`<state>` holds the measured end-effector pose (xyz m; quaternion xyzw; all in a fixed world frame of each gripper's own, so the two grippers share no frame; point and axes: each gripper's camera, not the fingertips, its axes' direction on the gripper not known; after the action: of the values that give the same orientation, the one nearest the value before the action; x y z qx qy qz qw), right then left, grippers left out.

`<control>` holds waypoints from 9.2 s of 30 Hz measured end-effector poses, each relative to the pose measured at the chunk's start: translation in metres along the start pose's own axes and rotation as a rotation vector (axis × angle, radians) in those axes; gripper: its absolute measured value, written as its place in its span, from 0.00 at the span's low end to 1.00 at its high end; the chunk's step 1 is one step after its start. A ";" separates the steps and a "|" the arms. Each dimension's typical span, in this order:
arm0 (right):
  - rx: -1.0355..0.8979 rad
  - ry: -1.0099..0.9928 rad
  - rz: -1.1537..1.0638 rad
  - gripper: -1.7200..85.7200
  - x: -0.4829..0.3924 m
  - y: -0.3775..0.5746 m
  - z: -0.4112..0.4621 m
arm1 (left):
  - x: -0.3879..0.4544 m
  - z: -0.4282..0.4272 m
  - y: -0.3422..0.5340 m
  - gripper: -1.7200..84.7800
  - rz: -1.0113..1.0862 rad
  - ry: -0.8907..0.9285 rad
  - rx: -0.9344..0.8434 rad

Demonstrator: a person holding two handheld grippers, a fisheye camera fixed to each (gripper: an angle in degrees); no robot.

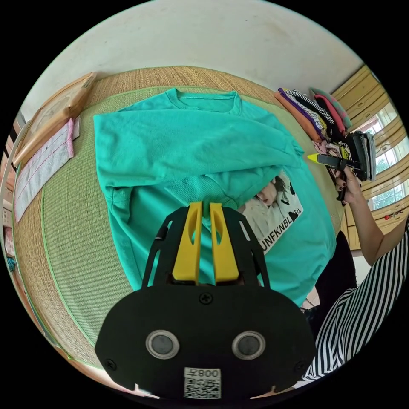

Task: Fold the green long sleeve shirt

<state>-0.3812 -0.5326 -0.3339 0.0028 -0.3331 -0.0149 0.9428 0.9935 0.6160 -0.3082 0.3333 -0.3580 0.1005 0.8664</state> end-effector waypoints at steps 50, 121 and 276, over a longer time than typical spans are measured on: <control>-0.080 0.053 -0.164 0.02 0.003 -0.042 0.015 | 0.171 0.024 -0.113 0.05 0.245 0.133 0.045; -0.048 0.263 0.037 0.02 -0.031 -0.118 -0.079 | -0.123 -0.086 0.174 0.02 -0.356 -0.092 0.116; 0.216 -0.632 0.001 0.03 -0.060 0.463 -0.531 | -0.110 -0.320 0.933 0.05 -0.543 0.890 0.531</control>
<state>-0.0823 -0.0710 -0.7784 0.0980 -0.6085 0.0207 0.7872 0.7057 1.5381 -0.0787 0.5447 0.1762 0.0914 0.8148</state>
